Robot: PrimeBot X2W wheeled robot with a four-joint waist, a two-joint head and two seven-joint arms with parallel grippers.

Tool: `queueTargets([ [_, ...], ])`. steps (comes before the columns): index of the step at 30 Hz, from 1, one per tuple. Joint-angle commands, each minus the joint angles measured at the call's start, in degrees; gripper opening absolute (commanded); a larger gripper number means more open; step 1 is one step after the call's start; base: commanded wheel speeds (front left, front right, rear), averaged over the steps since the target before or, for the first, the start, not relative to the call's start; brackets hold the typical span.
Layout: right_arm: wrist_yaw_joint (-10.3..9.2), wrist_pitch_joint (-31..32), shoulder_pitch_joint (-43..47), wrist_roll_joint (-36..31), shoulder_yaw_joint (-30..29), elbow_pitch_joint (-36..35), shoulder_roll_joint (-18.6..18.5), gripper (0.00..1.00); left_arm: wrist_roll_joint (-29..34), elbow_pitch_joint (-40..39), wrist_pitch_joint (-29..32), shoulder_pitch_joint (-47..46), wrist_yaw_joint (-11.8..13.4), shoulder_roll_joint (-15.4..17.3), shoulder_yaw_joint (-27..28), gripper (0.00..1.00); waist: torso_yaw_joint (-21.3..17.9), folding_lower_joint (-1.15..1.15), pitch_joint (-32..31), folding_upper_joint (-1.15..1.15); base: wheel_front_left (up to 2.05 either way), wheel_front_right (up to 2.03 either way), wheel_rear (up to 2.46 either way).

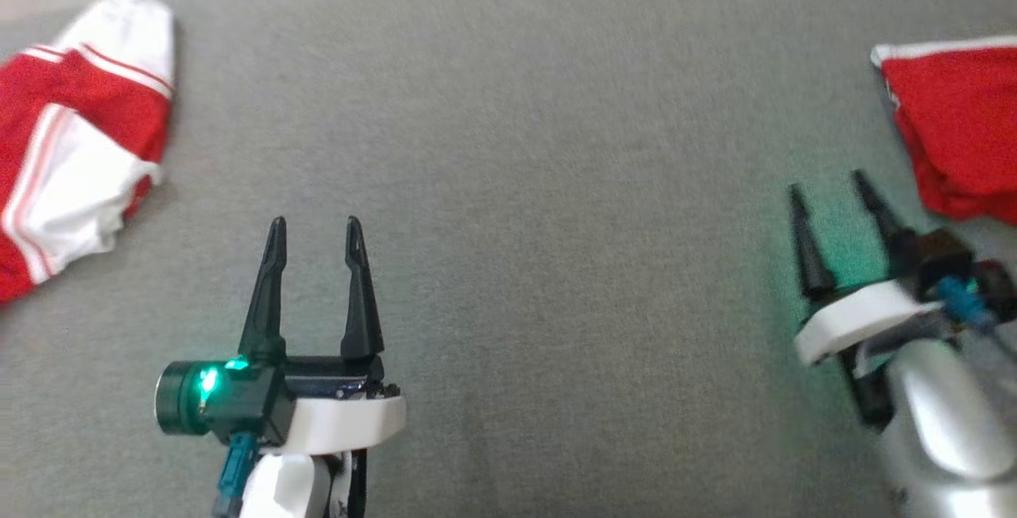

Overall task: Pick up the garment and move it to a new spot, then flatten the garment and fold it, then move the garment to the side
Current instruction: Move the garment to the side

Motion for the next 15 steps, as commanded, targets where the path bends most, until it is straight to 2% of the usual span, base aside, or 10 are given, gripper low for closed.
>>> queueTargets([
  [1,0.37,-0.64,0.89,0.76,1.67,-3.25,0.33,1.0,0.78,-1.71,-0.26,-0.6,-0.03,-0.1,2.37,1.0,2.33,0.02,-3.25,0.0,0.0,0.0,0.0],
  [5,0.37,-0.64,6.12,2.34,3.93,-12.23,3.52,1.0,2.5,-1.68,-0.26,1.54,0.81,-0.14,4.06,1.0,2.71,0.02,-5.8,0.0,0.0,0.0,0.0],
  [8,0.37,-0.65,10.37,1.5,2.49,-17.64,5.28,1.0,2.85,-2.18,-0.26,3.82,1.53,-0.15,4.94,1.0,2.63,0.02,-8.44,0.0,0.0,0.0,0.0],
  [15,0.37,-0.65,20.04,0.34,-0.51,-25.42,7.63,1.0,5.45,-0.53,-0.26,8.91,-0.24,-0.16,5.93,1.0,2.92,0.02,-13.1,0.0,0.0,0.0,0.0],
])
